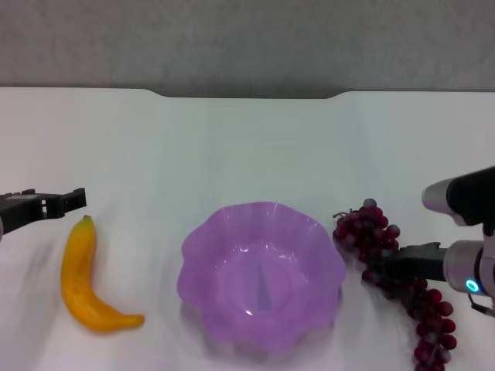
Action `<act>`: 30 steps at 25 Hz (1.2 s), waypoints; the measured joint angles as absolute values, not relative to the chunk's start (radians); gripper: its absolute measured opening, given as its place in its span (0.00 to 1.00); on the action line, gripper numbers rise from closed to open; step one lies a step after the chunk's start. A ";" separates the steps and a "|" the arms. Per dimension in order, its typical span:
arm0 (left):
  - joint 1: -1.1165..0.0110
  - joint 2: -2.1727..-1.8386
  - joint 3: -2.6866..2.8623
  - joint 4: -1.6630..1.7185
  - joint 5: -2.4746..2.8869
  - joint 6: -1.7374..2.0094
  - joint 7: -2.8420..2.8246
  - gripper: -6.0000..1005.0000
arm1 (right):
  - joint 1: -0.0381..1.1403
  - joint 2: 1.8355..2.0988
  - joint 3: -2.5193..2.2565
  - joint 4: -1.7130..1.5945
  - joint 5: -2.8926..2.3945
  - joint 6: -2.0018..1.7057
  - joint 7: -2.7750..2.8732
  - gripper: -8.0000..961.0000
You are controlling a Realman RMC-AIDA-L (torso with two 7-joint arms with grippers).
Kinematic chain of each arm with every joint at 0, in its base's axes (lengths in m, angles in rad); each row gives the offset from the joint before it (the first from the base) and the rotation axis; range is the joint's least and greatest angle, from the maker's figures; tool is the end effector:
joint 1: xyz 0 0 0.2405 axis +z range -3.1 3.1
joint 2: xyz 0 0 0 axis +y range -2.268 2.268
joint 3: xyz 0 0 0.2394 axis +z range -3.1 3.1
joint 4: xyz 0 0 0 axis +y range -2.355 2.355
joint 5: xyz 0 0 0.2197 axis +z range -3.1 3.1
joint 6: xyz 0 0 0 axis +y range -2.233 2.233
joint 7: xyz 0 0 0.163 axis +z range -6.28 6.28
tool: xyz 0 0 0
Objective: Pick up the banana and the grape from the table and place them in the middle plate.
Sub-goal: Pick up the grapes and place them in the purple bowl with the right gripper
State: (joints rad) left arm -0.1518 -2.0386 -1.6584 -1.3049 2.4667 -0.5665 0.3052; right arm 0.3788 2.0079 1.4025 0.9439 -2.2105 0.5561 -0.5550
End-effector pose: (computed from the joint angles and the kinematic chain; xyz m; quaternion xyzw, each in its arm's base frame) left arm -0.2907 0.3786 0.0374 -0.7330 -0.4748 -0.0913 0.4785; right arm 0.2790 0.3744 -0.0685 -0.8425 0.4206 0.0020 0.3365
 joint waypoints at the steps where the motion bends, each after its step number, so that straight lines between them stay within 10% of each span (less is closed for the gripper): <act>1: -0.151 -2.039 -1.658 -1.305 2.467 -0.566 0.305 0.89 | 0.370 2.008 1.389 0.946 -2.200 0.534 -0.561 0.42; 30: -0.175 -2.037 -1.669 -1.209 2.467 -0.520 0.308 0.89 | 0.050 2.000 0.984 1.249 -2.277 -0.431 -0.759 0.37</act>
State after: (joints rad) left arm -0.1750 -2.0370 -1.6690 -1.2091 2.4666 -0.5204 0.3076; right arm 0.0504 2.0004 0.9843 1.2485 -2.2769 -0.4305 -0.7594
